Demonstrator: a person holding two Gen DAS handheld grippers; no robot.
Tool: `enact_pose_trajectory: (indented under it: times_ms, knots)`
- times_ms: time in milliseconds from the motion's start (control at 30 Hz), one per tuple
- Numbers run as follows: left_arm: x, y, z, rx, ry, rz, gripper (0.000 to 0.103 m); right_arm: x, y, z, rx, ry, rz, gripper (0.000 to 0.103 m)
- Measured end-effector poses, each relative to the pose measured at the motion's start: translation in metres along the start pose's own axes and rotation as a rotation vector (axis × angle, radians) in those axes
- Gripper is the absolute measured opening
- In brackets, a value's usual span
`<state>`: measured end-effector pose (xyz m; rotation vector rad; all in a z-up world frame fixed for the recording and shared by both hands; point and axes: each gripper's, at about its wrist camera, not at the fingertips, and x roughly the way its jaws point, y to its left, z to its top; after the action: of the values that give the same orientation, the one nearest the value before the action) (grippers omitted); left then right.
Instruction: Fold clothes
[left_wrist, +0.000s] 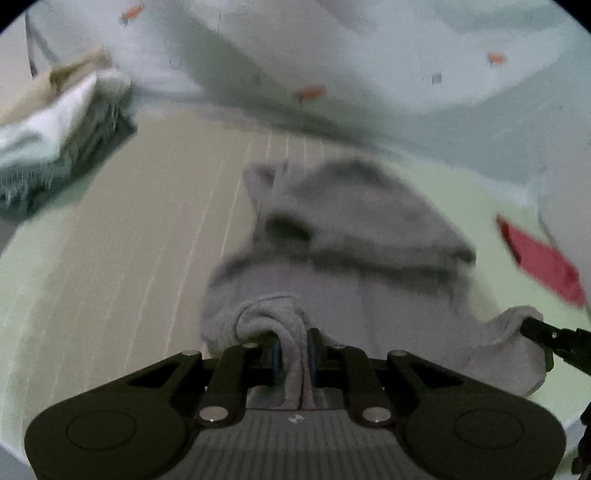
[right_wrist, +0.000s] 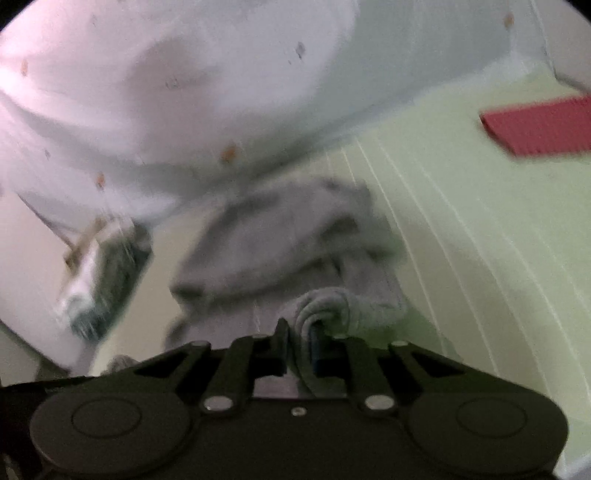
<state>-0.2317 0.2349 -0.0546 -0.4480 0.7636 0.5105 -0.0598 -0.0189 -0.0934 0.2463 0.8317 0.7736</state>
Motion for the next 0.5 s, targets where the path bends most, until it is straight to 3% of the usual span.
enact_pose_trajectory:
  times_ms: [300, 500]
  knots:
    - [0.002, -0.011, 0.095, -0.024, -0.227, -0.021, 0.016, 0.027, 0.011, 0.087, 0.014, -0.189, 0.087, 0.011]
    - [0.042, 0.004, 0.13, -0.086, -0.229, -0.012, 0.016, 0.065, 0.003, 0.124, 0.031, -0.216, 0.078, 0.011]
